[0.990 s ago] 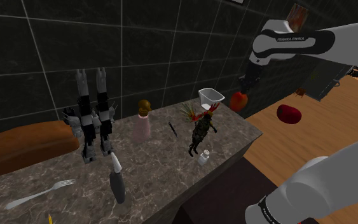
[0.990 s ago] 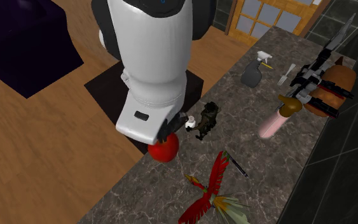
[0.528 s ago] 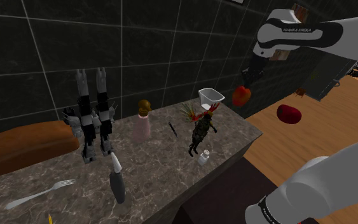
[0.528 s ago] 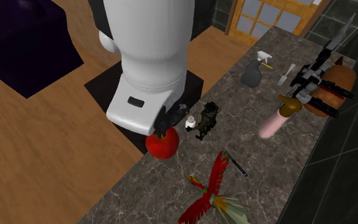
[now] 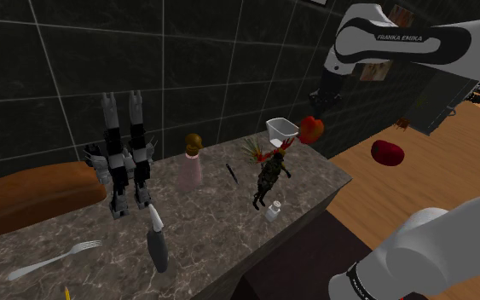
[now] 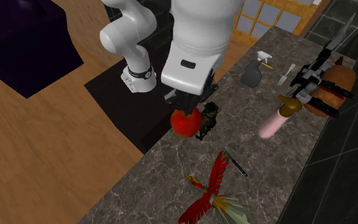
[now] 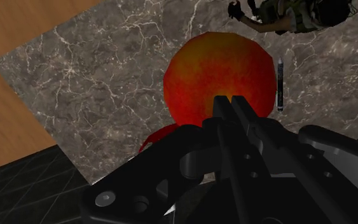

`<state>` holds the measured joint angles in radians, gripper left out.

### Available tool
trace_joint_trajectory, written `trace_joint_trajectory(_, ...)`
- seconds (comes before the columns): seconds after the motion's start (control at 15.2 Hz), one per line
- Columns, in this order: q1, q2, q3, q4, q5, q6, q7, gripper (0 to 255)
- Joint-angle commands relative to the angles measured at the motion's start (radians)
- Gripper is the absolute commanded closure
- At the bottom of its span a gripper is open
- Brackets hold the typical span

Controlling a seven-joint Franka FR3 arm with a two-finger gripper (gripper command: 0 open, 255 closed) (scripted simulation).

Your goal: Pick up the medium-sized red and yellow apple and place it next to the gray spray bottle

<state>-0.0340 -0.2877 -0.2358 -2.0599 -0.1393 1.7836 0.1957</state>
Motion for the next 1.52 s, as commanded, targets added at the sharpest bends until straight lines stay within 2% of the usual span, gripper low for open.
trace_joint_trajectory(0.0,0.019,-0.023,0.036,-0.024,0.005,-0.005,0.055,255)
trace_joint_trajectory(0.73,0.125,-0.018,0.217,-0.022,0.064,-0.026,0.320,255)
trace_joint_trajectory(1.45,0.228,0.111,0.384,0.115,0.104,-0.049,0.579,255)
